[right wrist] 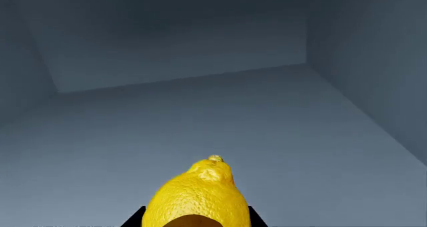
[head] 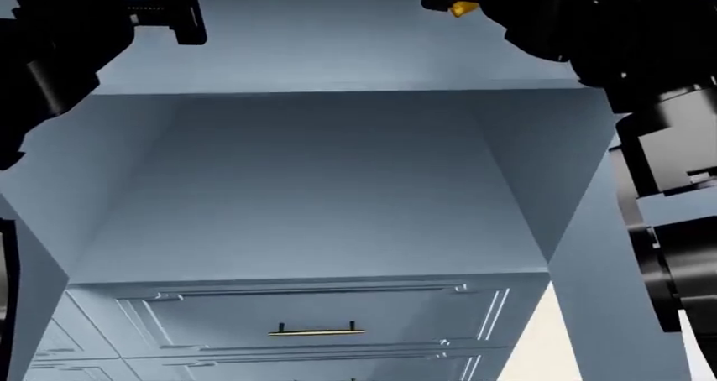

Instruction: Pick the lemon from the counter and place it in the cabinet.

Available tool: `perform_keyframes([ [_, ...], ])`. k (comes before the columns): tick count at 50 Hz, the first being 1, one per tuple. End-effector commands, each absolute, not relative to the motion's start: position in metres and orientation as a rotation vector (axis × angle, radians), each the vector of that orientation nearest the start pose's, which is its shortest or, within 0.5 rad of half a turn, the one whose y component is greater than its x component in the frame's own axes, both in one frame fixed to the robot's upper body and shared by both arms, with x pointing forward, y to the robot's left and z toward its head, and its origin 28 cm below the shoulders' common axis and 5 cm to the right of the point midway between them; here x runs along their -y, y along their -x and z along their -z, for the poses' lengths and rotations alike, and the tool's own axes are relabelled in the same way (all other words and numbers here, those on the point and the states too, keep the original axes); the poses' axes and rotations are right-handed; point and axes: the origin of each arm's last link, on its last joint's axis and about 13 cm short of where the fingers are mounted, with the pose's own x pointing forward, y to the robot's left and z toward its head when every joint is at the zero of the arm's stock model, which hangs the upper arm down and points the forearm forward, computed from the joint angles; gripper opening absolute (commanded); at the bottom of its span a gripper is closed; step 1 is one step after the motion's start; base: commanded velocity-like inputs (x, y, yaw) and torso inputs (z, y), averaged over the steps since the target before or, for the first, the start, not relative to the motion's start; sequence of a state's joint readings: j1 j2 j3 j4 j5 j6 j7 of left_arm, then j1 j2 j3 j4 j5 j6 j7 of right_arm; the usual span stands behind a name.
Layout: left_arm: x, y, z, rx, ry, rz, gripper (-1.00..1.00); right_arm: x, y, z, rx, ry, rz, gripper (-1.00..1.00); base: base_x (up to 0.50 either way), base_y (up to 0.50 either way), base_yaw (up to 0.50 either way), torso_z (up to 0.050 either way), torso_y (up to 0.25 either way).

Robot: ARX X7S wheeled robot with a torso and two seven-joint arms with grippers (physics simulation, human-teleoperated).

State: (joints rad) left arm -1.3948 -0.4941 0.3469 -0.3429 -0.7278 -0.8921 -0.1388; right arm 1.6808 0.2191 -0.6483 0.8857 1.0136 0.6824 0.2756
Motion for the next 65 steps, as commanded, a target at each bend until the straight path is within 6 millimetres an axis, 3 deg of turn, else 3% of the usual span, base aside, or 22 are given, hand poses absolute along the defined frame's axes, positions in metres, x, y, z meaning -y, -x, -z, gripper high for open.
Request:
perform_keyframes([
  [1,-0.293,-0.3584,-0.3323,0.027,-0.005,0.047,1.0,0.0981,-0.4047,-0.3593,-0.091,-0.129,-0.108,-1.0,0.0,0.0,0.0,0.0,0.0],
  [9,-0.293,-0.3592,-0.332,0.026,-0.005,0.048,1.0,0.0984,-0.4039,-0.3584,-0.094,-0.13,-0.104,-1.0,0.07,0.0,0.0,0.0,0.0],
  [37,-0.2926,-0.3627,-0.3318,0.025,-0.008,0.051,1.0,0.0982,-0.4048,-0.3577,-0.099,-0.133,-0.101,-1.0,0.4,-0.01,0.0,0.0,0.001],
  [55,-0.2931,-0.3594,-0.3324,0.028,-0.006,0.047,1.0,0.0963,-0.4046,-0.3604,-0.12,-0.093,-0.119,-1.0,0.0,0.0,0.0,0.0,0.001],
  [65,-0.293,-0.3596,-0.3325,0.029,-0.004,0.047,1.0,0.0909,-0.4093,-0.3587,-0.232,-0.038,-0.129,-1.0,0.0,0.0,0.0,0.0,0.0],
])
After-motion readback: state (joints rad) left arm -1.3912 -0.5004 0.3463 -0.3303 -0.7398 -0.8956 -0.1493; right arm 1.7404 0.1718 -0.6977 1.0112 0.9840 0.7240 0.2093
